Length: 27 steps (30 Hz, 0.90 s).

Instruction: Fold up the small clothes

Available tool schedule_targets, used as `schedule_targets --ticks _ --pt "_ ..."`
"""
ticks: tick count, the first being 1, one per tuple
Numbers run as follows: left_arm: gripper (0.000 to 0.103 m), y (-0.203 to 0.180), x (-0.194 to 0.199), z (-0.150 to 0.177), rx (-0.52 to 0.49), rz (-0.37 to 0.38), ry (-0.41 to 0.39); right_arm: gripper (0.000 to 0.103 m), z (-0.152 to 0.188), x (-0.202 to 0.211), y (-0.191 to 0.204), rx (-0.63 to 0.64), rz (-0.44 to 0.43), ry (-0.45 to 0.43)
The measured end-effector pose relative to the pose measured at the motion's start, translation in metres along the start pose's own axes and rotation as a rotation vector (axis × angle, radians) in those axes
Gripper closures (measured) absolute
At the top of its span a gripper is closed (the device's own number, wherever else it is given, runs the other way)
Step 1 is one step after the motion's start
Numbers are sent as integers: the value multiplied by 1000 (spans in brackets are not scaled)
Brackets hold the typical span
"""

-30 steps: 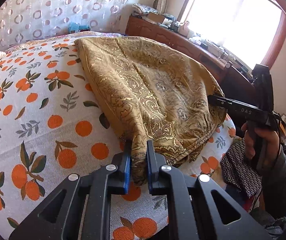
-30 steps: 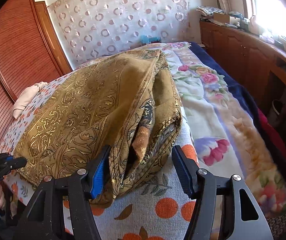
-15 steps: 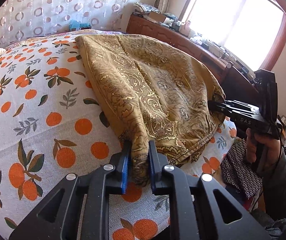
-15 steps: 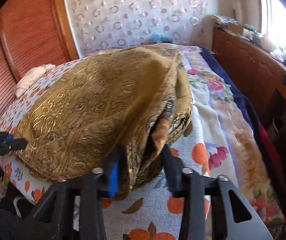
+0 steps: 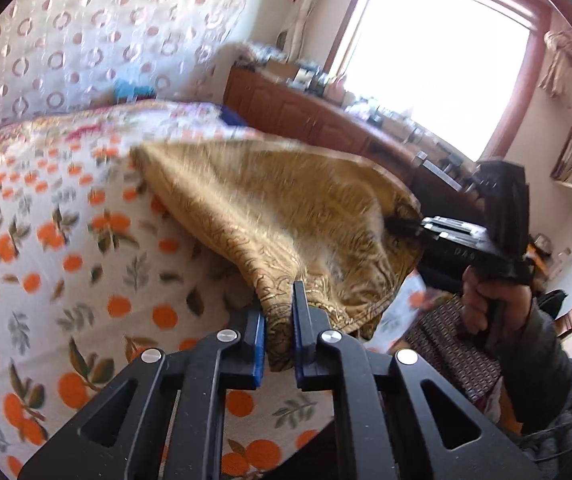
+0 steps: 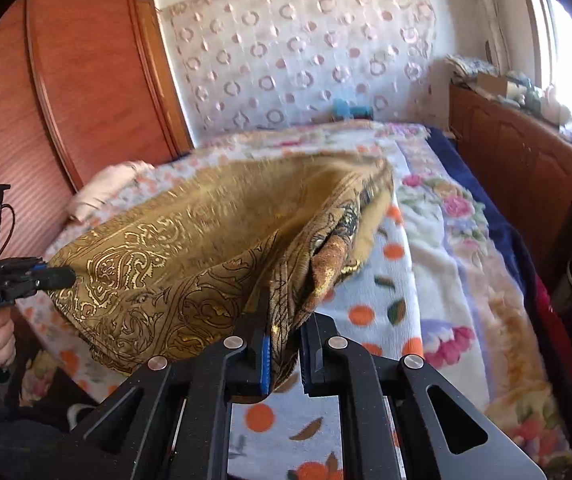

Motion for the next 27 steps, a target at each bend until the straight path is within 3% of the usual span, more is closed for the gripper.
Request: schedule_targets --ticks 7,11,15,19,27 --pt "91 -27 53 -38 -45 63 -108 92 -21 55 17 50 -31 -93" --pt "91 -32 58 -57 -60 71 -135 92 -30 69 15 47 -48 -109" --pt "91 -12 33 -81 -7 57 -118 92 -43 46 0 5 -48 -78" --pt "91 16 4 -110 15 -32 -102 92 -67 16 -10 -42 -34 -48" --pt "90 65 -52 -128 76 -161 -24 92 -91 -39 -10 -29 71 54"
Point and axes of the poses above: each gripper's, at about its wrist camera, not at the fingertips, and x roughly against the way its jaws point, y to its left, z to its underside, the point moved 7 cm from there along -x, roughly the way its jaws point, and after that the axes turned 4 degrees about x, right-handed, at the moved point
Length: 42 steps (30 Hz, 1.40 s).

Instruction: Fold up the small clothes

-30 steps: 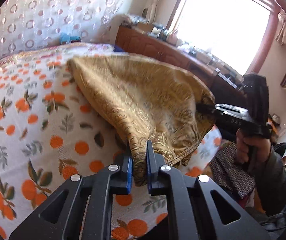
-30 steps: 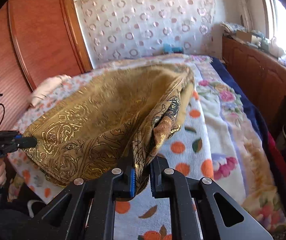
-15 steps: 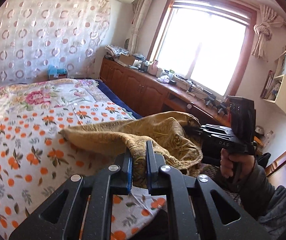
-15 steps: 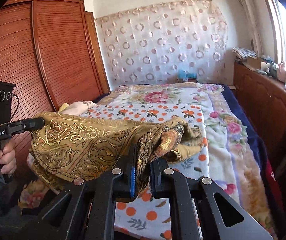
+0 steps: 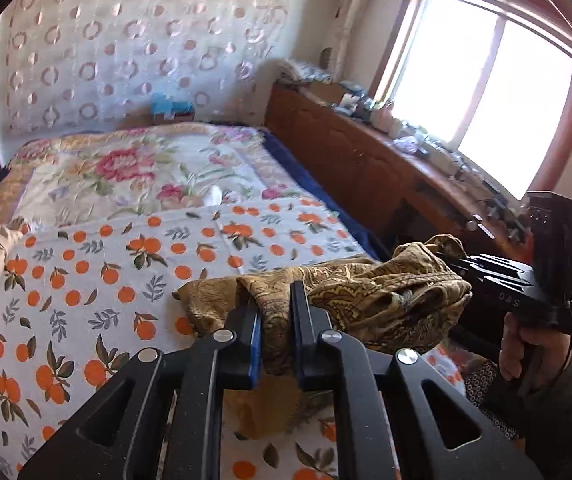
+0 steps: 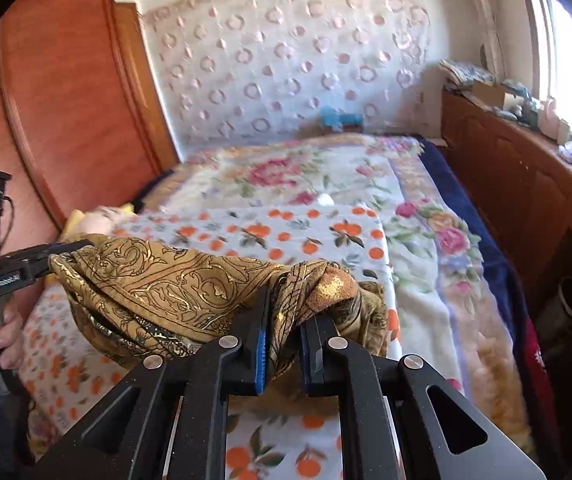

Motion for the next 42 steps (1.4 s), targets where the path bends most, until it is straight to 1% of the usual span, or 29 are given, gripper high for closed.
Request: schedule_targets --ticks 1,2,3,4,5,6,7,8,9,10,11,13,16,18,21,23,24,25,26,27,28,30,31,33,35,37,39,40,42 --pt "89 6 -7 0 11 -17 10 91 0 -11 -3 -14 10 26" --pt "88 10 -12 1 18 -31 21 86 -3 -19 -6 -24 15 36" --pt "82 14 -15 2 28 -41 32 83 -4 -25 -8 -24 31 39" --pt "76 18 -14 3 39 -41 30 78 -8 -28 -8 -20 49 33" --pt "62 20 -11 3 46 -29 8 76 -10 -27 -9 -24 46 15" --pt "54 20 -6 3 46 -27 -11 75 -15 -25 -6 -32 31 1" --pt "52 20 0 3 34 -35 -32 69 -18 -22 -5 -37 28 -13" --pt "45 19 3 3 25 -39 -43 56 -19 -16 -7 -38 50 -32" --pt "36 18 6 3 18 -39 -52 48 -21 -14 -9 -32 82 -52" --pt "35 18 10 5 15 -35 -60 37 -23 -9 -11 -27 118 -78" --pt "35 18 12 6 18 -35 -64 36 -23 -3 -13 -26 132 -98" --pt "35 19 19 15 28 -38 -67 36 -19 6 -10 -17 126 -105" --pt "34 23 30 25 38 -51 -101 36 -2 18 2 26 82 -104" --pt "34 25 35 31 36 -64 -116 36 15 14 9 69 56 -73" --pt "34 27 32 41 26 -62 -91 36 33 -3 7 92 39 -6" --pt "34 26 28 50 20 -58 -71 38 31 -10 4 78 21 -4" --pt "34 25 25 52 17 -58 -64 43 29 -12 1 56 -7 -13" --pt "34 25 19 58 14 -59 -45 56 27 -15 -2 30 -39 -13" --pt "34 25 15 63 11 -60 -31 77 24 -22 -11 4 -63 -6" --pt "34 24 11 67 9 -61 -17 93 26 -24 -14 -15 -84 2" --pt "34 24 6 69 7 -64 -2 98 28 -24 -16 -19 -92 9" --pt "34 21 -7 75 -10 -71 32 98 34 -17 -31 -25 -26 1" --pt "34 20 -14 77 -14 -78 49 98 39 -15 -41 -50 3 13" --pt "34 19 -22 78 -15 -73 65 98 49 -17 -49 -95 17 45" --pt "34 19 -29 77 -17 -77 73 98 57 -24 -51 -64 49 86" --pt "34 20 -30 74 -17 -83 69 98 53 -26 -48 -44 68 89" --pt "34 23 -32 71 -11 -87 71 98 41 -22 -47 -33 87 56" --pt "34 25 -34 69 -5 -85 78 94 34 -20 -46 -34 82 33" --pt "34 30 -41 65 18 -80 99 80 26 -21 -43 -40 82 9"
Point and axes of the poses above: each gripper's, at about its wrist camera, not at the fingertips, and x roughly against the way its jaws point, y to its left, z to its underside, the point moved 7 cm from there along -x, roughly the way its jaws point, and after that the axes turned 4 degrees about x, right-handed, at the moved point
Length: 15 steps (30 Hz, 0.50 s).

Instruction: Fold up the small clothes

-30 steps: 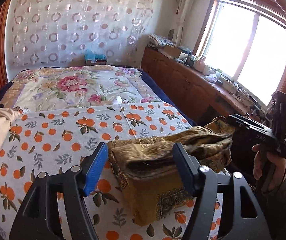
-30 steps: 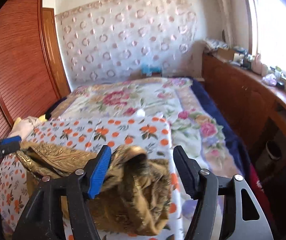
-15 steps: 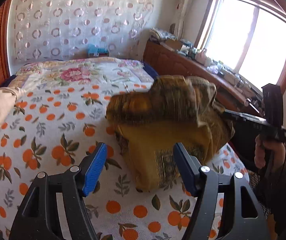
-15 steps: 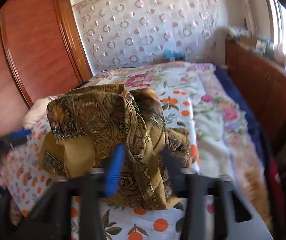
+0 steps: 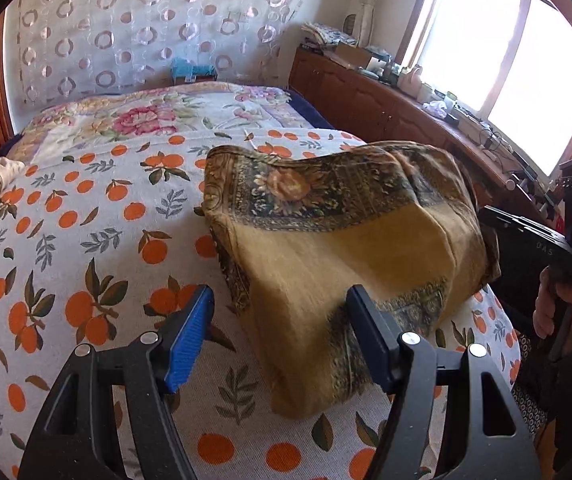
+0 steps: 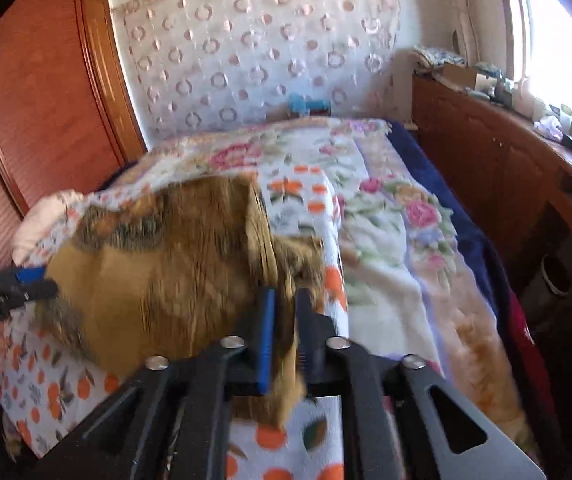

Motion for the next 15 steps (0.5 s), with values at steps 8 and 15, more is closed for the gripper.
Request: schedule_targets --ticks 8,15 --pt "34 9 -28 0 45 10 86 33 7 -50 -3 -56 -76 130" --pt "43 1 -34 4 63 64 105 33 -6 -57 -13 -104 -143 170"
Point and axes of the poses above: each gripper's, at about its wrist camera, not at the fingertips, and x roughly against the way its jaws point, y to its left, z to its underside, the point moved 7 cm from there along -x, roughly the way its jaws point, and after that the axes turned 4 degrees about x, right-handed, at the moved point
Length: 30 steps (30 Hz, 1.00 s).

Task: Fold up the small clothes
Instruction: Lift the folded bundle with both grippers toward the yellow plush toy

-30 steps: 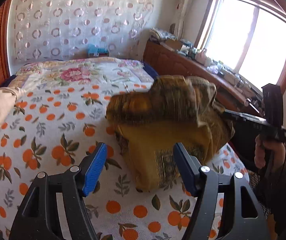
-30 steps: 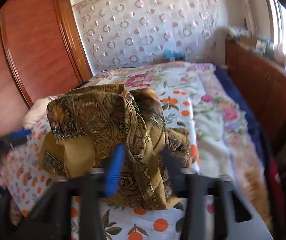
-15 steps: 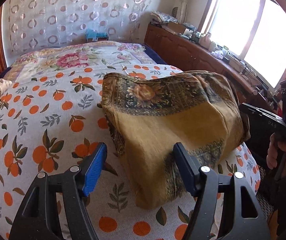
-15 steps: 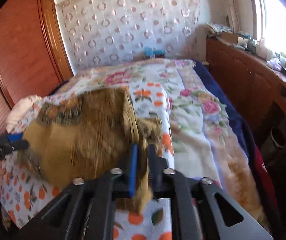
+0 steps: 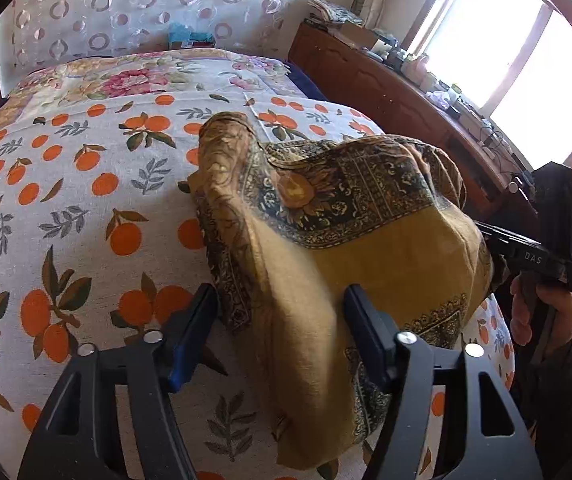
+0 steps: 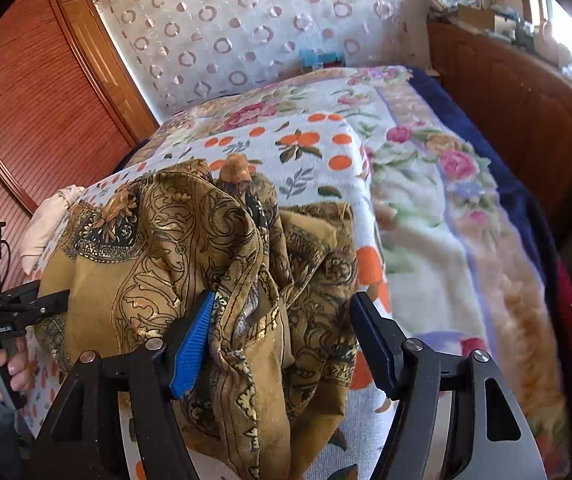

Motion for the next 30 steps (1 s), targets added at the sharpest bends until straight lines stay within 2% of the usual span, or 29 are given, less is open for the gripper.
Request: schedule_targets --ticks 1,3,4,6,7,8,9,11,17,22,25,30 --pt "44 -1 0 0 3 9 1 33 -1 -3 -3 -7 -7 -1" --pt "54 -2 -1 -1 14 26 1 34 -1 -2 -3 -12 -22 -3" --pt "58 -2 -1 -2 21 44 4 39 0 -3 -4 -14 -30 -5" --pt "74 -4 -1 -2 25 77 17 54 2 -7 -3 -29 -70 1" --pt "83 -5 1 -2 22 81 18 67 6 -9 1 -27 -93 -1" --pt "85 -7 4 -2 15 85 15 78 6 -8 5 -6 -92 -13" --pt "87 -10 7 -3 7 91 9 84 4 -3 8 35 -49 -40" --pt "89 -18 19 -5 -18 99 -15 90 2 4 14 59 -34 -71" --pt "90 -36 78 -9 -69 152 -127 93 -21 35 40 123 -51 -177" --pt "90 -24 130 -13 -69 144 -229 94 -51 48 81 210 -92 -228" --pt "90 0 162 -18 -67 94 -284 94 -71 38 115 258 -139 -246" --pt "90 59 208 -25 -40 -22 -354 94 -109 -9 185 354 -216 -235"
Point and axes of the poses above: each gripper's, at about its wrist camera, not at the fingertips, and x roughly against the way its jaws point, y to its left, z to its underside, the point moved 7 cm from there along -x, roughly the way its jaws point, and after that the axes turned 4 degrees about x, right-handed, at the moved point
